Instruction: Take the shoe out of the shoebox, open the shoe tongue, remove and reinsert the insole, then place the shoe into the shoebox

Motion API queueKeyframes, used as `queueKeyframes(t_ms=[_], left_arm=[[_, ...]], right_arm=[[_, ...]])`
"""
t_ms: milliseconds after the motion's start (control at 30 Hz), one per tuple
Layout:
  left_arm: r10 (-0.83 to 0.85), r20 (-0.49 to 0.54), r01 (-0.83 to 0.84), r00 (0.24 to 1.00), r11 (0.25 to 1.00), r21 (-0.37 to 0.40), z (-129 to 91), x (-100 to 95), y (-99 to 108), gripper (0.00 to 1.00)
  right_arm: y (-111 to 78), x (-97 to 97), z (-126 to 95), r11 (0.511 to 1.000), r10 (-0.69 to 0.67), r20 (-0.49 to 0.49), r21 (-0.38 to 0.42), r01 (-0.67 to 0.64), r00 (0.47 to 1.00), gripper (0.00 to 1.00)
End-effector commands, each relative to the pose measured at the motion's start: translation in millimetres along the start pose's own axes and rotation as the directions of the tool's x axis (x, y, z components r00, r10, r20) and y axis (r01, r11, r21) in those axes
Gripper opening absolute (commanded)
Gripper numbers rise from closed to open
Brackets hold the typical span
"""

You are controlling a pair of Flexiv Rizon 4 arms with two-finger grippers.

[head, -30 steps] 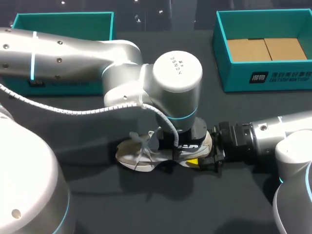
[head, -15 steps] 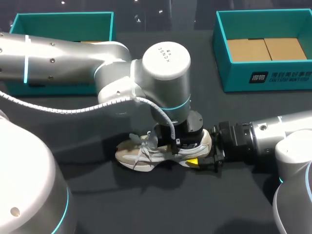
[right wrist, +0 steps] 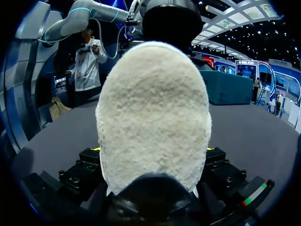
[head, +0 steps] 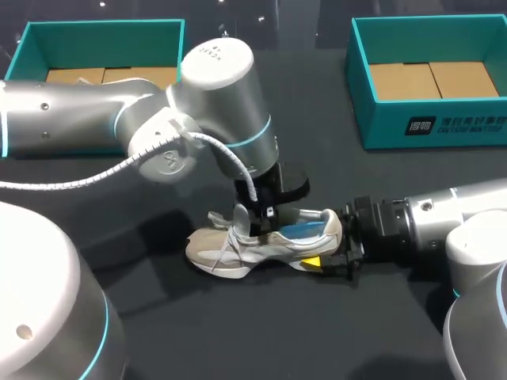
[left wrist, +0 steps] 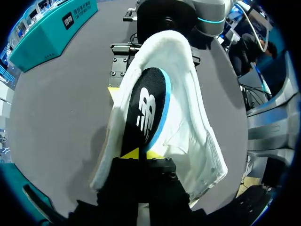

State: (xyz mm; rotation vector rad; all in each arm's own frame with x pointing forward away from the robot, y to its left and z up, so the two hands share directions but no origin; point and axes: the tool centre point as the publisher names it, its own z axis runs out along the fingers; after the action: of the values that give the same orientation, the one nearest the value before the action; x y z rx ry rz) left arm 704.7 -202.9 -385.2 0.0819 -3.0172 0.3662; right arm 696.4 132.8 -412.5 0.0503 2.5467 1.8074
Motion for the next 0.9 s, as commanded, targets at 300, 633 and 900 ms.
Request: queueKeyframes(t_ms=[300,633,900], left_arm=[[0.062,-0.036,-0.056,0.997,0.988,0.147,-32.9,10.4,13.6,0.00],[0.064,-0.031,-0.057,0.997,0.980,0.192,-42.0,17.8,4.0,0.00],[0.061,0.007,-0.061,0.998,0.971,0.230,-44.0,25.0,-28.9,0.00]], right_arm=[[-0.1,3.8,0.4,1.000,-0.001,0.002,0.003,0.001,1.000,0.00],[-0.1,3.8,0.4,1.000,-0.001,0.002,0.003,0.001,1.000,0.00],[-0.1,3.8,0.4,1.000,-0.001,0.002,0.003,0.001,1.000,0.00]])
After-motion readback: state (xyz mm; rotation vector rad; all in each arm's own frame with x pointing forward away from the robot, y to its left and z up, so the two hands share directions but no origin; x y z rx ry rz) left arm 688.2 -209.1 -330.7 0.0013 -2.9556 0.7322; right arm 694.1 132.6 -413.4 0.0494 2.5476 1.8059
